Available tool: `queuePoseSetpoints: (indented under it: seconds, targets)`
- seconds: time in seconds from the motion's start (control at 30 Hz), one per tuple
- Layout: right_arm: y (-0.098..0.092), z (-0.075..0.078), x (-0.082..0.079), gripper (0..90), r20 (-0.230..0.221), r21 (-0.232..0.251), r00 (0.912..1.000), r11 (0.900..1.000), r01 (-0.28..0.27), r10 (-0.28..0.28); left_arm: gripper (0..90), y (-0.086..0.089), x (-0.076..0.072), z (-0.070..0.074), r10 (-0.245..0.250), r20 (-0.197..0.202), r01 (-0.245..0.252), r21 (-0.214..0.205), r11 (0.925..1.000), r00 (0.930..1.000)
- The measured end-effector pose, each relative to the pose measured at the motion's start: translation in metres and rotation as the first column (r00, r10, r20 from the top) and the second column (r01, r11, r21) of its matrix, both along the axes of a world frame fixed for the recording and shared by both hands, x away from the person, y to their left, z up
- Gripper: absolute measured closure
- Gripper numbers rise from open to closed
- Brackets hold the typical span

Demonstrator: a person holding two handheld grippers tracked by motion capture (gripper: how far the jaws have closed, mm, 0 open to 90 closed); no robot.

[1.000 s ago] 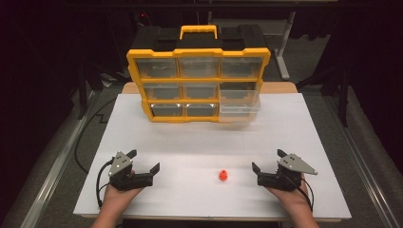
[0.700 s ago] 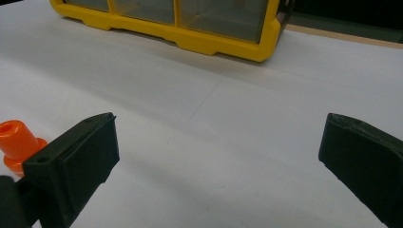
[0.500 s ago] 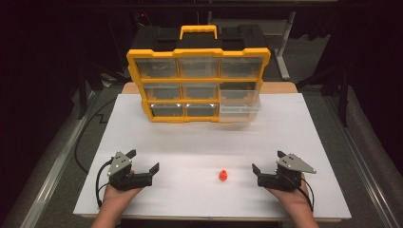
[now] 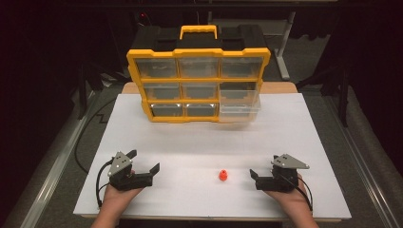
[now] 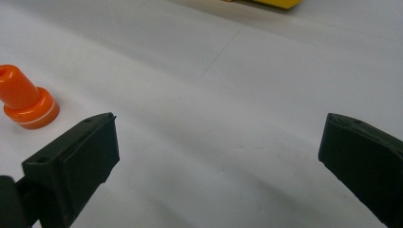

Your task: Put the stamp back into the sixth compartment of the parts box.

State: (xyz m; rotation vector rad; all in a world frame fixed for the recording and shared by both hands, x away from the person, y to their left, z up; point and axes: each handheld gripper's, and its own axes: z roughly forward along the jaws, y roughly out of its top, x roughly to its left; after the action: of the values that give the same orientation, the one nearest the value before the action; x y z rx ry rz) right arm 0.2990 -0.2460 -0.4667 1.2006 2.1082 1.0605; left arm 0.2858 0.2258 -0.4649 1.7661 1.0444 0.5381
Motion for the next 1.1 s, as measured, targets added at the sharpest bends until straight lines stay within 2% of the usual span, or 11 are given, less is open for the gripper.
queuePoseSetpoints:
  seconds: [0.27, 0.47, 0.83, 0.97, 1.1]
  targets:
    - [-0.001, -0.003, 0.0, 0.0, -0.043, 0.0, 0.9991, 1.0, -0.004, 0.004, 0.2, 0.001, 0.0, 0.0, -0.001, -0.003, 0.001, -0.004, 1.0, 1.0]
    - [0.002, -0.002, -0.001, 0.3, -0.055, 0.015, 0.9979, 0.9994, -0.033, 0.034, 0.2, 0.001, 0.0, 0.0, -0.005, -0.002, 0.005, -0.008, 1.0, 1.0]
    - [0.017, 0.001, -0.004, 0.3, -0.053, 0.03, 0.9941, 0.9952, -0.093, 0.095, 0.3, 0.0, -0.001, 0.0, -0.011, -0.002, 0.011, -0.011, 0.9999, 0.9999]
    - [0.023, 0.003, -0.005, 1.0, -0.034, 0.051, 0.9935, 0.9929, -0.107, 0.109, 0.2, -0.001, -0.002, 0.0, -0.013, 0.003, 0.013, -0.002, 0.9999, 0.9999]
    - [0.029, 0.004, -0.005, 1.7, -0.025, 0.063, 0.9923, 0.9908, -0.12, 0.121, 0.3, -0.001, -0.002, 0.0, -0.01, 0.006, 0.01, -0.013, 0.9999, 0.9999]
